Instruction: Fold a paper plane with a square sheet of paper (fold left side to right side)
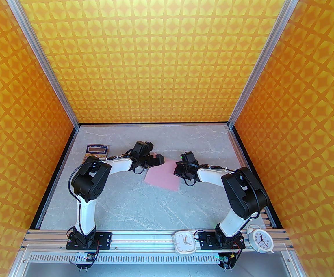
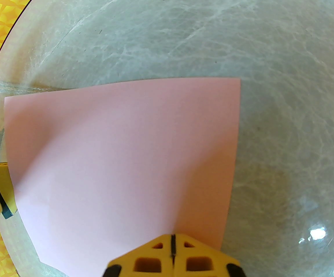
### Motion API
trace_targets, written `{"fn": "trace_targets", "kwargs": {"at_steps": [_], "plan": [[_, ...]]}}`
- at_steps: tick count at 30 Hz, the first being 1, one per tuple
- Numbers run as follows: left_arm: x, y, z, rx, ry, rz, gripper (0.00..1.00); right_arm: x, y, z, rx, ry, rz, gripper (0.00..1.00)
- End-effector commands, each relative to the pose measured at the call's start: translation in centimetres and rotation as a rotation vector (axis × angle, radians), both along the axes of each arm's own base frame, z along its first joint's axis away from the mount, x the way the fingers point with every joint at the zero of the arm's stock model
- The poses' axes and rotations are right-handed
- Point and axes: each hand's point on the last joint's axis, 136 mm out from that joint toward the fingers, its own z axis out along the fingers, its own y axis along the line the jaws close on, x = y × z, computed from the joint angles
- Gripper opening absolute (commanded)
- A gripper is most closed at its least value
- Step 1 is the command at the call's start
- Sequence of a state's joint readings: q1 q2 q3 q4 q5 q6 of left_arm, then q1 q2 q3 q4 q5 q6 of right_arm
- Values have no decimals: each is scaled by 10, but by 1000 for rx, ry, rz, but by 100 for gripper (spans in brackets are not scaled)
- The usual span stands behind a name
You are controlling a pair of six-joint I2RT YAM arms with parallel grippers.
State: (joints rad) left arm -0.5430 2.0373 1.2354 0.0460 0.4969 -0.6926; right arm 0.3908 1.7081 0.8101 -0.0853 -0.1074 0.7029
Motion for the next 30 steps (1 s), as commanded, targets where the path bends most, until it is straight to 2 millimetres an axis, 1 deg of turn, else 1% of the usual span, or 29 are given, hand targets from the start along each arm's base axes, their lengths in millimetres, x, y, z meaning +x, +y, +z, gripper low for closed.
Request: {"fn": "trace_targets", "kwargs": {"at_steps": [1, 5, 10, 13, 17, 25, 28, 30], "plan": [[-1, -8, 23, -81, -26, -40, 87, -24, -8, -18, -32, 91, 9, 0], [-14, 0, 8, -23, -12, -76, 87, -24, -8, -18, -33, 90, 10, 0], [-28, 9, 0, 38, -21, -132, 87, -23, -7, -17, -32, 85, 16, 0], [-27, 7, 9, 28, -40, -141, 87, -23, -6, -18, -29, 88, 21, 0], [-26, -4, 25, -36, -51, -160, 87, -22, -4, -18, -20, 88, 25, 0], [-35, -27, 44, -197, -26, -190, 87, -20, -3, -14, -17, 78, 31, 0], [-37, -33, 53, -257, -25, -192, 87, -18, -2, -12, -10, 76, 35, 0], [-38, -35, 53, -264, -25, -197, 87, -16, 0, -11, 3, 75, 37, 0]]}}
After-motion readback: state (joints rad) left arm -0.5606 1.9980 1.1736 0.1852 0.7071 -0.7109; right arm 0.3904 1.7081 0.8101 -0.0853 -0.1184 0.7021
